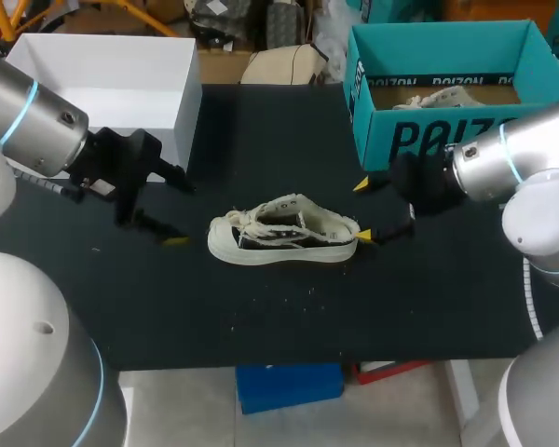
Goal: Take the shoe out of the shoebox, open the shoe tongue, remove and reinsert the insole, then place the shoe into the shoebox
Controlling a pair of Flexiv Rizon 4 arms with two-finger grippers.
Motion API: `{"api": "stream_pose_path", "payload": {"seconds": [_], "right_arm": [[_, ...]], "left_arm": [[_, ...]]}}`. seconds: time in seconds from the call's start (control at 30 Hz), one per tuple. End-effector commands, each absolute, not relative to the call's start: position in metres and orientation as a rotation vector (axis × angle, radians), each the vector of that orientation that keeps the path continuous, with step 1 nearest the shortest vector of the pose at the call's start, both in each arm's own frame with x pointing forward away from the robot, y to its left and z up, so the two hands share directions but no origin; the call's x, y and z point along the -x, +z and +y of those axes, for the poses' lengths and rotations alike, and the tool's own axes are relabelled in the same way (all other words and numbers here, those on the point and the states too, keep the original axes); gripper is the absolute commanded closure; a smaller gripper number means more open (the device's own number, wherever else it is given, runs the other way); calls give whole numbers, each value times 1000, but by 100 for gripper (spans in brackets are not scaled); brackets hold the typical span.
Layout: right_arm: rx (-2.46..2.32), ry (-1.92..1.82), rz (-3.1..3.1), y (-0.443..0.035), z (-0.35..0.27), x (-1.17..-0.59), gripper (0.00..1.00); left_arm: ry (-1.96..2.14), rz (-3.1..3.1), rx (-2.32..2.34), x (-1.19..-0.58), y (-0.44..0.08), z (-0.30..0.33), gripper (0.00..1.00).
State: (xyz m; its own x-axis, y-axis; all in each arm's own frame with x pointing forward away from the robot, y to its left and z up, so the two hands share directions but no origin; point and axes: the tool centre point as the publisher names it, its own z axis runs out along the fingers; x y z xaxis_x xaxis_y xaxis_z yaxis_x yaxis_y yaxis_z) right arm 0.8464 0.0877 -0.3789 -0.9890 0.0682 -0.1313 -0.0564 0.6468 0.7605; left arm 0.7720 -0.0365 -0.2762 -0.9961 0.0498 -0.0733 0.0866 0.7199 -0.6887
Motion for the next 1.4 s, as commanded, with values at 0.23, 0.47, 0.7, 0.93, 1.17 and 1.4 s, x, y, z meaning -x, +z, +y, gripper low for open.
{"api": "stream_pose_path", "payload": {"seconds": [0.23, 0.47, 0.7, 0.93, 1.17, 1.4], "right_arm": [[-5, 1311, 2709, -395, 100, -838, 0], [3, 1323, 2720, -405, 111, -838, 0], [5, 1349, 2730, -415, 117, -839, 0], [-12, 1366, 2736, -422, 120, -840, 0], [-31, 1376, 2740, -428, 121, -839, 0], [-45, 1379, 2747, -435, 122, -841, 0]], "left_arm": [[-1150, 2863, -114, -772, -278, -37, 0], [-1150, 2863, -114, -772, -278, -37, 0], [-1150, 2863, -114, -772, -278, -37, 0], [-1150, 2863, -114, -772, -278, -37, 0], [-1150, 2863, -114, -772, -278, -37, 0], [-1150, 2863, -114, -772, -278, -37, 0]]}}
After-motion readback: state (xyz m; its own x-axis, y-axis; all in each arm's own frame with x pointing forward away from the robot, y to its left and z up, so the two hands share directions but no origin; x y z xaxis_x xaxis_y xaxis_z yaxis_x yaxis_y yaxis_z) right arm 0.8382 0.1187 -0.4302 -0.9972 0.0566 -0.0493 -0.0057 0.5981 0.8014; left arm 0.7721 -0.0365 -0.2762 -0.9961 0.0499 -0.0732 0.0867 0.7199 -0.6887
